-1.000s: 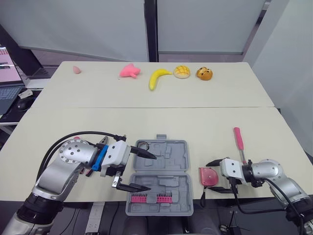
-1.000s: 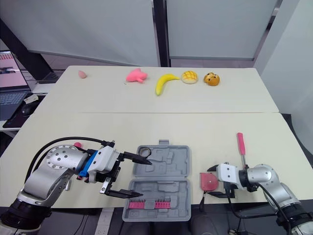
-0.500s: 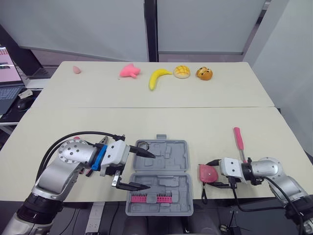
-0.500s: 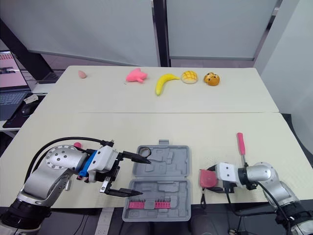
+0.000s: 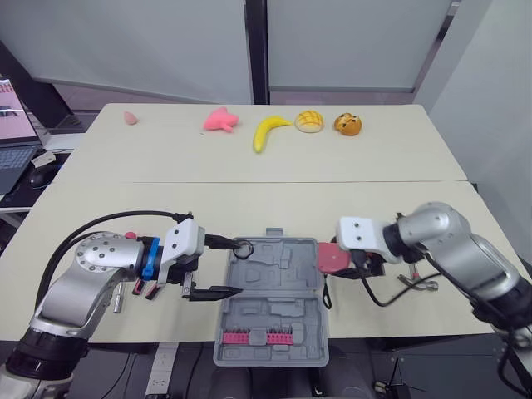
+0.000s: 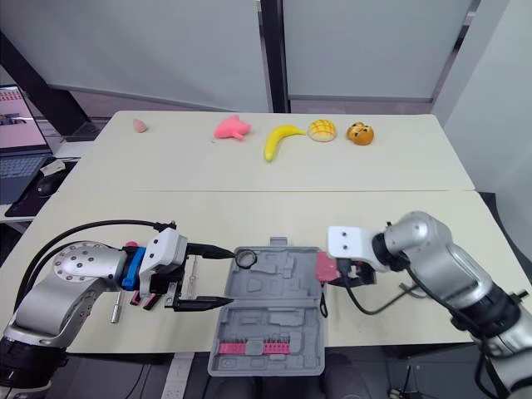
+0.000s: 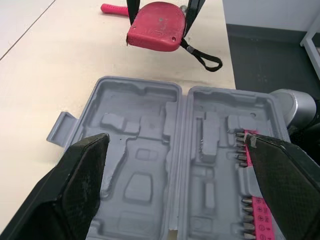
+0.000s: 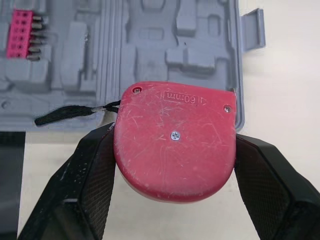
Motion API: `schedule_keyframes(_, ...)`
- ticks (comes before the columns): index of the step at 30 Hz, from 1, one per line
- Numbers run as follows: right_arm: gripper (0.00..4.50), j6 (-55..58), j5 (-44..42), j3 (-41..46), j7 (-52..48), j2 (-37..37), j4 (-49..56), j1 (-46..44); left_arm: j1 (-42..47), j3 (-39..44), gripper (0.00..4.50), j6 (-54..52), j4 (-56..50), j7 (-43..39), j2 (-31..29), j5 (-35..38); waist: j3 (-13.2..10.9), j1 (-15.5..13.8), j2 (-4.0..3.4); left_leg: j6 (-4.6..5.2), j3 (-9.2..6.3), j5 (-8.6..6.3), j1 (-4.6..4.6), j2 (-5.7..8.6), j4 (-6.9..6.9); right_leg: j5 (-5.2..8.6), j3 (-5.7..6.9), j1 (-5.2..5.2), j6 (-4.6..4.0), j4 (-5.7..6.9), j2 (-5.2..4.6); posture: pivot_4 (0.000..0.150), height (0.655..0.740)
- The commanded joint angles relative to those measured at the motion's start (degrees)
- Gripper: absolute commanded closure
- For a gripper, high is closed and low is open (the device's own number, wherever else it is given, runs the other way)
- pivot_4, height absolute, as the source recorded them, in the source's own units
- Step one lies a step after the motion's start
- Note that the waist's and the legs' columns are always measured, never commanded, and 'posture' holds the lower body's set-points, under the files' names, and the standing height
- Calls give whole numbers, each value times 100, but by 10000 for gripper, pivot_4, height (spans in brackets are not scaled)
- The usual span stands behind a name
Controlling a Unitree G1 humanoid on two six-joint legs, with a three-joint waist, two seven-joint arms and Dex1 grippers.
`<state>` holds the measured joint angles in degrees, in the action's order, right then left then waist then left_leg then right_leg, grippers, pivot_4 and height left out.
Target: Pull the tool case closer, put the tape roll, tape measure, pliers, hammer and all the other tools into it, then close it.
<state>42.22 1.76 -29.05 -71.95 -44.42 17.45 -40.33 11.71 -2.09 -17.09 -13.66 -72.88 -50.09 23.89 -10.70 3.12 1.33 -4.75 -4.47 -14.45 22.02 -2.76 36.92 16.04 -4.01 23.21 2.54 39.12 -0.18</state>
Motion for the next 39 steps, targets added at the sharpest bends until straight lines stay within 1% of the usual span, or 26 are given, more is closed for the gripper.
schedule_keyframes(1,13418,18,211,-366,-50,213,-549,-374,103,-25,0,26,-91,153,77,-77,0,-12,0,0,-1,0,2,0,0,0,2,0,0,-2,0,1500,7255)
schedule_keyframes(9,13418,-373,597,-850,78,913,-1743,-838,-52,-138,0,383,-9,296,301,-321,-1,4,-1,0,-1,0,6,0,1,-1,2,6,-1,3,-2,1500,7255)
schedule_keyframes(19,13419,-768,908,-1078,103,1512,-2585,-1071,-196,-45,0,692,326,308,381,-356,-1,14,-2,0,-2,0,5,0,1,-1,3,6,-1,5,-2,1500,7255)
schedule_keyframes(29,13419,-1084,1132,-1032,196,1894,-3040,-1118,-190,18,0,674,372,196,393,-187,-2,15,-3,0,-3,0,4,0,0,-1,5,6,-1,7,-2,1500,7255)
schedule_keyframes(39,13419,-1296,1288,-1009,222,1968,-3222,-1125,-156,23,0,578,358,150,343,-98,-2,15,-3,0,-3,0,4,0,0,-1,4,6,-1,9,-2,1500,7255)
